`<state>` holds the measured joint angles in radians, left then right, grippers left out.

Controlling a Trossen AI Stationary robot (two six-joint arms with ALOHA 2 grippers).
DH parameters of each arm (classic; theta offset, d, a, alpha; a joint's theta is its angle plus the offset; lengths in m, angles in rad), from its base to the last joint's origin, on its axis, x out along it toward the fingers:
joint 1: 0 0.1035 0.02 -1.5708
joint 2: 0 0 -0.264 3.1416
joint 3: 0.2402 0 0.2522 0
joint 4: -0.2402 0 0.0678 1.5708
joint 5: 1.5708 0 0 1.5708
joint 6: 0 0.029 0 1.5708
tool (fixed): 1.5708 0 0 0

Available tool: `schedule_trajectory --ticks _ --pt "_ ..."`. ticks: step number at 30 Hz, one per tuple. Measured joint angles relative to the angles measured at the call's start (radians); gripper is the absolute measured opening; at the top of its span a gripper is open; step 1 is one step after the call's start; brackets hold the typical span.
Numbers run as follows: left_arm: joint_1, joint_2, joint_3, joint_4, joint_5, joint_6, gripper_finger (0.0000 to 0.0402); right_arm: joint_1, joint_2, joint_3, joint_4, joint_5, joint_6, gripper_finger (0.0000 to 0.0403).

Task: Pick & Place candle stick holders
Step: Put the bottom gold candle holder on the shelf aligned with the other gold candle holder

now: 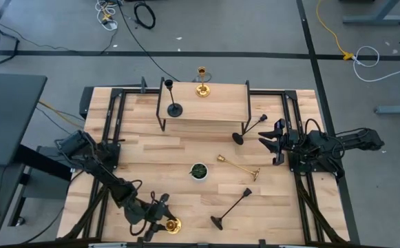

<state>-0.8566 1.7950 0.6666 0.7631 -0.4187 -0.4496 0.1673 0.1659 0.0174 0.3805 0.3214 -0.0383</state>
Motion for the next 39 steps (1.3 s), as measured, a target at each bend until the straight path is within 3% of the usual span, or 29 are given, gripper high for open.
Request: schedule_trajectory --ticks 14,19,28,39 --pt "0.0 0.0 0.0 0.0 -0.006 0.0 0.0173 0.0 0.0 0.0 0.0 0.0 0.0 0.0103" --pt "0.0 -0.001 0.0 0.0 -0.006 0.0 0.0134 0.0 0.0 0.0 0.0 0.001 0.0 0.0103" --pt "0.001 -0.002 0.0 0.007 -0.006 0.043 0.0018 0.0 0.0 0.0 0.0 0.001 0.0 0.0103" --pt "0.0 -0.003 0.0 0.002 -0.049 0.05 0.0014 0.0 0.0 0.0 0.0 0.002 0.0 0.0103"
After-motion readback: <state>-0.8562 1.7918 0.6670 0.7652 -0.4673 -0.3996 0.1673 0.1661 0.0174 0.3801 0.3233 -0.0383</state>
